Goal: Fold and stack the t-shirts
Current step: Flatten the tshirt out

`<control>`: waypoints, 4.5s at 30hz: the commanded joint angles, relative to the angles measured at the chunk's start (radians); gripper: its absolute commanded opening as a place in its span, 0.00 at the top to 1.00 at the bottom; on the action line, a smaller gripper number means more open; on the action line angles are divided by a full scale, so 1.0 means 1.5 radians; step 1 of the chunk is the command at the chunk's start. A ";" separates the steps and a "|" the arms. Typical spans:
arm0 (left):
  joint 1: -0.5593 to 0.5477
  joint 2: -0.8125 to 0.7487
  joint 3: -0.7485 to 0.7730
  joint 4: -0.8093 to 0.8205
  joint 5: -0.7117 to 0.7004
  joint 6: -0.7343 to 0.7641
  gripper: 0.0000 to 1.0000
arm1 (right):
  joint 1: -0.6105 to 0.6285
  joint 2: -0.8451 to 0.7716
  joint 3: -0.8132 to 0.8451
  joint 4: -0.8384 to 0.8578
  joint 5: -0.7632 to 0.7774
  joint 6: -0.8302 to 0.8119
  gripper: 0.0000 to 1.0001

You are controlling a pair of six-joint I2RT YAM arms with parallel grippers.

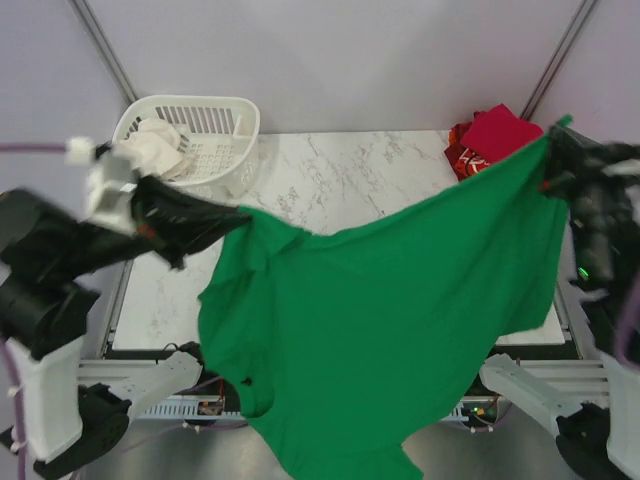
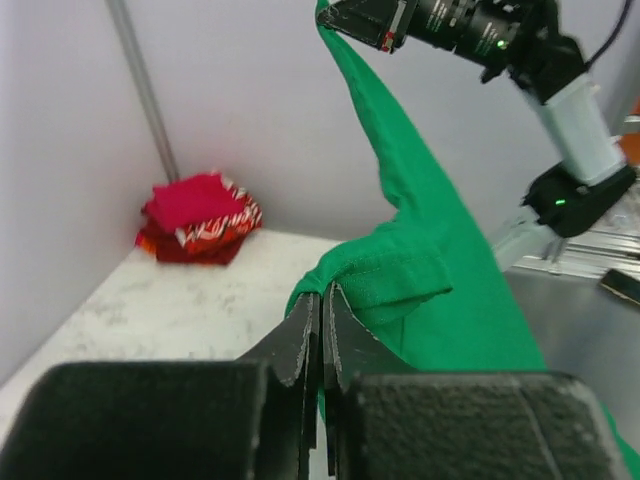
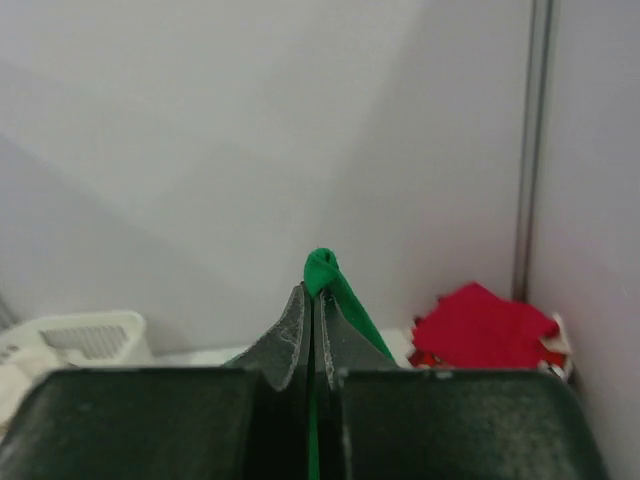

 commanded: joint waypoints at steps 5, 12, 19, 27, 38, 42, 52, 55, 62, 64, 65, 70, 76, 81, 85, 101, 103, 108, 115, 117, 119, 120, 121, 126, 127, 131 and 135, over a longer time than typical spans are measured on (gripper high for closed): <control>0.197 0.397 -0.025 0.025 -0.001 0.006 0.98 | -0.089 0.421 -0.129 -0.002 0.300 0.050 1.00; 0.279 0.730 0.311 -0.110 -0.116 -0.176 0.00 | -0.167 0.795 0.213 -0.247 0.158 0.148 0.02; 0.252 0.609 0.201 -0.099 -0.161 -0.133 0.00 | -0.157 0.663 0.131 -0.181 0.123 0.146 0.02; 0.085 0.466 -0.128 -0.011 -0.324 -0.110 0.02 | -0.108 0.500 -0.102 -0.055 -0.068 0.174 0.02; -0.018 0.507 -0.446 0.184 -0.390 -0.221 0.05 | -0.088 0.422 -0.431 0.078 -0.289 0.222 0.02; -0.033 0.555 -0.444 0.231 -0.392 -0.241 0.06 | -0.089 0.419 -0.494 0.107 -0.283 0.219 0.02; -0.055 0.599 -0.490 0.245 -0.455 -0.276 0.06 | -0.041 0.495 -0.600 0.196 -0.272 0.239 0.02; -0.056 0.578 -0.533 0.245 -0.462 -0.285 0.06 | -0.013 0.497 -0.630 0.208 -0.270 0.253 0.02; -0.084 0.435 -0.706 0.244 -0.502 -0.326 0.07 | 0.041 0.443 -0.752 0.220 -0.297 0.294 0.02; -0.089 0.376 -0.743 0.237 -0.502 -0.349 0.07 | 0.066 0.400 -0.783 0.220 -0.304 0.313 0.02; -0.089 0.319 -0.775 0.229 -0.506 -0.358 0.07 | 0.076 0.384 -0.814 0.218 -0.312 0.337 0.02; -0.089 0.180 -0.822 0.125 -0.517 -0.363 0.07 | 0.189 0.258 -0.861 0.162 -0.312 0.411 0.02; -0.093 0.028 -0.828 0.048 -0.479 -0.384 0.07 | 0.260 0.131 -0.821 0.061 -0.267 0.452 0.02; -0.093 -0.016 -0.693 -0.045 -0.505 -0.333 0.07 | 0.260 0.207 -0.630 0.033 -0.208 0.379 0.02; -0.093 -0.059 -0.620 -0.098 -0.520 -0.273 0.07 | 0.258 0.369 -0.441 0.021 -0.159 0.305 0.02; -0.094 -0.496 -0.776 -0.040 -0.678 -0.291 0.04 | 0.160 1.165 0.524 -0.028 -0.021 0.048 0.40; -0.094 -0.511 -0.775 -0.042 -0.684 -0.290 0.05 | 0.155 1.164 0.482 0.014 0.004 0.036 0.46; -0.089 -0.493 -0.772 -0.041 -0.673 -0.283 0.08 | 0.151 1.194 0.485 0.074 0.028 0.011 0.49; -0.059 -0.456 -0.766 -0.041 -0.649 -0.280 0.11 | 0.152 1.199 0.455 0.115 -0.013 0.028 0.49; -0.050 -0.459 -0.767 -0.040 -0.646 -0.279 0.11 | 0.151 1.208 0.456 0.123 -0.024 0.032 0.50; -0.037 -0.464 -0.767 -0.039 -0.644 -0.279 0.11 | 0.151 1.220 0.459 0.131 -0.029 0.035 0.50; -0.033 -0.465 -0.767 -0.038 -0.641 -0.278 0.11 | 0.151 1.224 0.461 0.135 -0.033 0.038 0.50; -0.025 -0.465 -0.768 -0.038 -0.640 -0.277 0.11 | 0.151 1.229 0.465 0.137 -0.035 0.040 0.50; -0.013 -0.460 -0.769 -0.035 -0.629 -0.275 0.11 | 0.147 1.261 0.480 0.139 -0.030 0.055 0.51; -0.013 -0.460 -0.769 -0.033 -0.629 -0.274 0.11 | 0.146 1.263 0.481 0.139 -0.031 0.060 0.51; -0.011 -0.461 -0.769 -0.032 -0.628 -0.275 0.11 | 0.140 1.274 0.480 0.139 -0.045 0.079 0.52; -0.010 -0.460 -0.769 -0.031 -0.628 -0.275 0.11 | 0.139 1.279 0.481 0.142 -0.046 0.080 0.54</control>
